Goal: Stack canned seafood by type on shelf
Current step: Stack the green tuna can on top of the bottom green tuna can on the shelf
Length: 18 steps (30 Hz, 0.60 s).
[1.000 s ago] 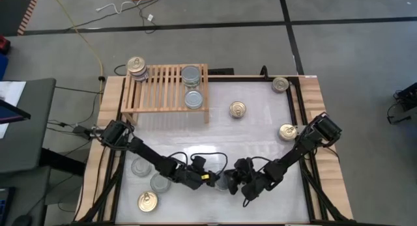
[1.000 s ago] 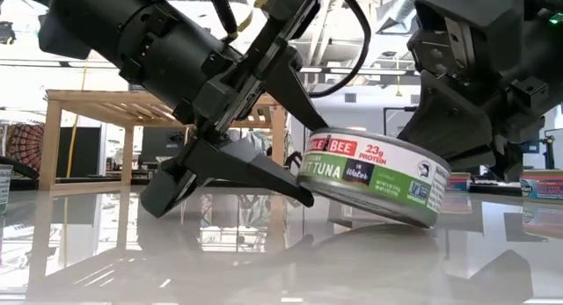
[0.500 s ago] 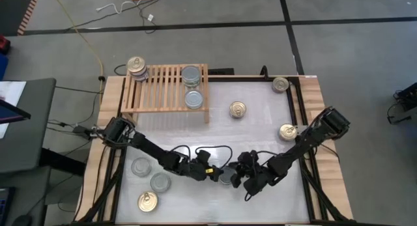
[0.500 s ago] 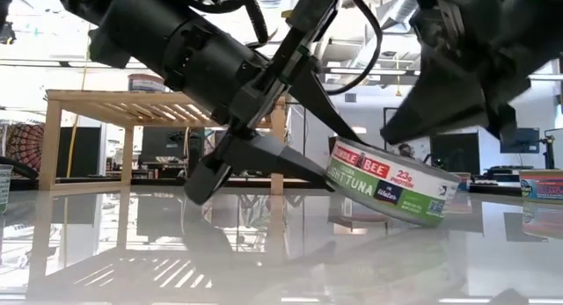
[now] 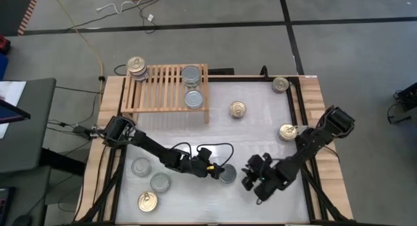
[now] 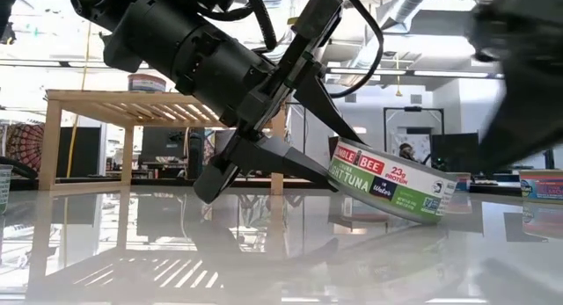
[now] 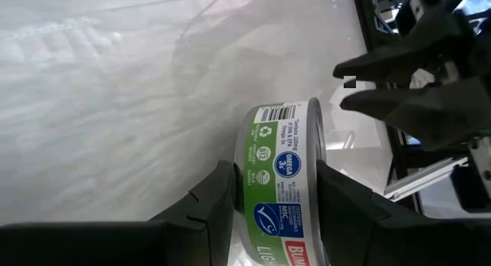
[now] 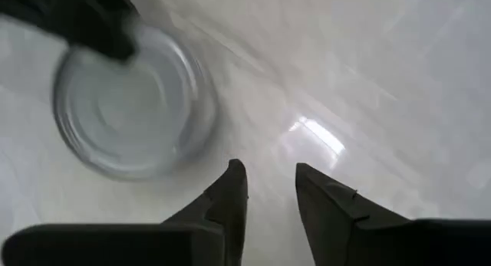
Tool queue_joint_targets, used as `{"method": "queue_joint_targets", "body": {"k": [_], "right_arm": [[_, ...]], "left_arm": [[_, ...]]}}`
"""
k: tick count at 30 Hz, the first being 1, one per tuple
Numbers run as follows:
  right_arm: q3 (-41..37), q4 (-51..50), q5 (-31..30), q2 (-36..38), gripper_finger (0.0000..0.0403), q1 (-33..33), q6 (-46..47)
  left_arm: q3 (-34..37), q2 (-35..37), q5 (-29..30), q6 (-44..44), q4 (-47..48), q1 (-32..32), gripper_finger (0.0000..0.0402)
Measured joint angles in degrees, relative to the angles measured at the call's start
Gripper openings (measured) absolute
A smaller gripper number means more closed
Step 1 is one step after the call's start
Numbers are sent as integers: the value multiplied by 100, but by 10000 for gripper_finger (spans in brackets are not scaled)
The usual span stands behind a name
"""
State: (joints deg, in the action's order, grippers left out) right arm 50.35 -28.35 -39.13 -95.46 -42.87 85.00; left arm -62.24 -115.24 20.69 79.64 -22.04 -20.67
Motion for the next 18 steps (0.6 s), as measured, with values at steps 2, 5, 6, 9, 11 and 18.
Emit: {"method": "queue_joint_targets", "body": {"k": [2, 5, 6, 9, 11, 18], "right_arm": [[-61, 24, 2, -50, 142, -279, 280], [-182, 721, 0, -270, 132, -585, 408], [-206, 996, 20, -399, 126, -635, 389], [-208, 1826, -80, -894, 106, -592, 102], [-154, 2185, -257, -1168, 91, -517, -198], [291, 2189, -607, -1529, 36, -294, -1161]], "left_arm": [[0, 0, 0, -18, 4, 0, 144], [4, 0, -2, -40, 6, 6, 144], [4, 0, -3, -65, -9, 16, 144], [10, -5, -9, -138, -93, 45, 144], [15, -7, -7, -158, -136, 55, 144], [15, -9, -57, -106, -145, 55, 144]]}}
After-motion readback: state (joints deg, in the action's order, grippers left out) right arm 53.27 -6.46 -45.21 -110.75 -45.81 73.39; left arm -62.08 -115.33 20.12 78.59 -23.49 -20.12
